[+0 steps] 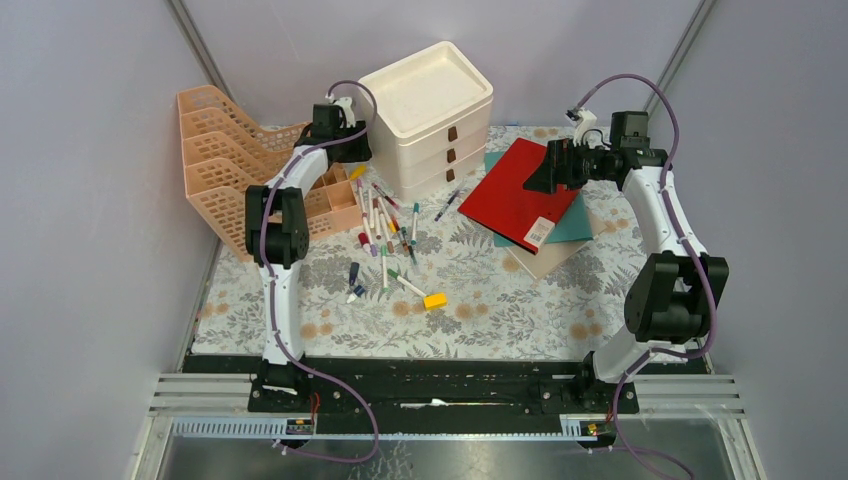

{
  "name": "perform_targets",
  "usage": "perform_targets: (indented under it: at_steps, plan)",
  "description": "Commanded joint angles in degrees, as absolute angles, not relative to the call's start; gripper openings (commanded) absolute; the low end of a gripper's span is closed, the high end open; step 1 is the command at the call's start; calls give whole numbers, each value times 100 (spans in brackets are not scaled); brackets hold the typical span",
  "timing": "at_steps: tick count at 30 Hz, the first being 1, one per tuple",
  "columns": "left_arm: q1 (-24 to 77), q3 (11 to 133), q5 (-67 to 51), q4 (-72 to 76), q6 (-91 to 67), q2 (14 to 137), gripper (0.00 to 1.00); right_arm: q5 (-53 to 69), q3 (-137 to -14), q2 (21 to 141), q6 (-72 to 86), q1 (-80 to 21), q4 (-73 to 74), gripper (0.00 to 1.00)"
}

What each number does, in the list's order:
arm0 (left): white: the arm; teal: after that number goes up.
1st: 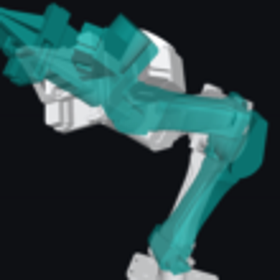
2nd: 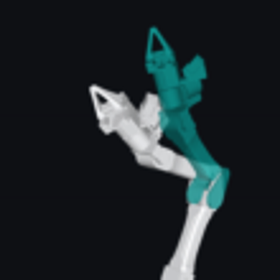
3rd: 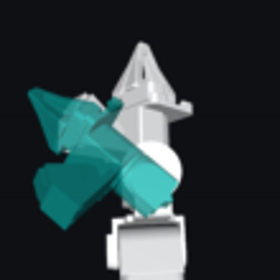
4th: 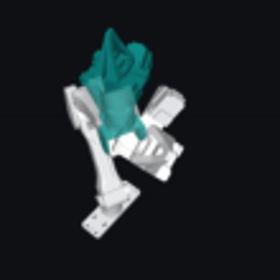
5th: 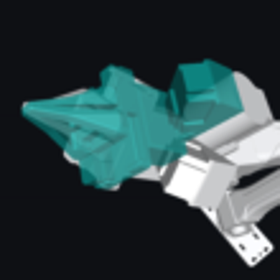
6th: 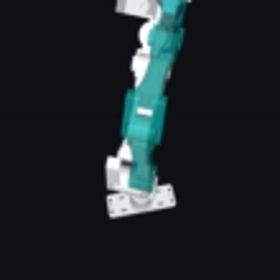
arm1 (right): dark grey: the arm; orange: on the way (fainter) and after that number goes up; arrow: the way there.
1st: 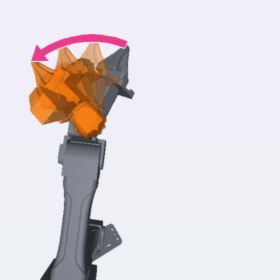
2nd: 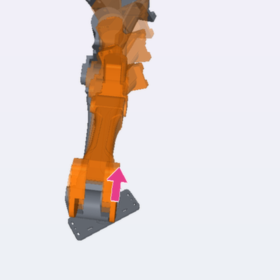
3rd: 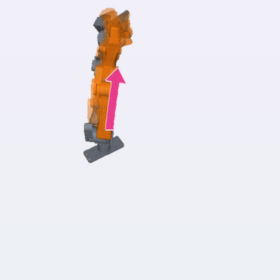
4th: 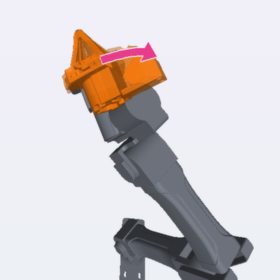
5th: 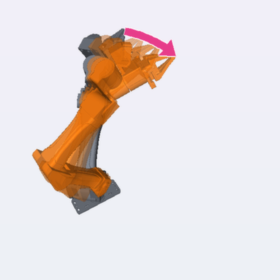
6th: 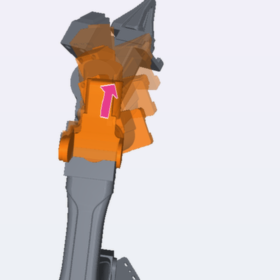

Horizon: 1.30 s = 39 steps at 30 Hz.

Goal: Organize the desk
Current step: Pick up the stationery from the center of the board.

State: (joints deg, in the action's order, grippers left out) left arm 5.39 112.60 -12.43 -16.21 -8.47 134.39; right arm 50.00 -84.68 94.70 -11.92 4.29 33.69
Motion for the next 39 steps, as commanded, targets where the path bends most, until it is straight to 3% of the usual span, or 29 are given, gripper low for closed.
perform_targets:
  at_steps: [1, 18, 26, 34, 39]
  plan:
    - [502, 11305, -1256, -1505, -553, 13447, 59, 5019, -8501, 9405, -1158, 457, 3263, 100]
    - [387, 10875, -1004, -1740, 203, 13410, 58, 5113, -8453, 9396, -1140, 457, 3261, 100]
    - [444, 10987, -457, -1797, 345, 13613, 57, 5133, -8437, 9395, -1126, 457, 3261, 100]
    - [562, 10336, 192, -2004, 692, 13358, 54, 5133, -8446, 9428, -1145, 466, 3257, 100]
    - [562, 10192, -495, -1926, 834, 13173, 54, 5183, -8444, 9463, -1144, 483, 3264, 100]
